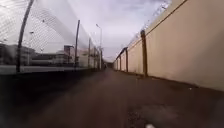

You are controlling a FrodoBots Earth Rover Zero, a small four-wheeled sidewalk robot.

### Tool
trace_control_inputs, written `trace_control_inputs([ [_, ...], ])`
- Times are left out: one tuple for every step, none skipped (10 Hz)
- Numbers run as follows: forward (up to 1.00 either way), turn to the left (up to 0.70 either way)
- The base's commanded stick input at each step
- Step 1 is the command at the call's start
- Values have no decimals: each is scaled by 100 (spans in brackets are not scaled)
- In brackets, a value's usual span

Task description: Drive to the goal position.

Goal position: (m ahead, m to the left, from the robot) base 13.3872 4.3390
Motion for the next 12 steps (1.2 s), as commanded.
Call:
trace_control_inputs([
  [100,0],
  [100,0],
  [100,0],
  [100,0],
  [100,0],
  [100,0],
  [100,0],
  [100,0],
  [100,0],
  [100,0],
  [100,0],
  [100,0],
])
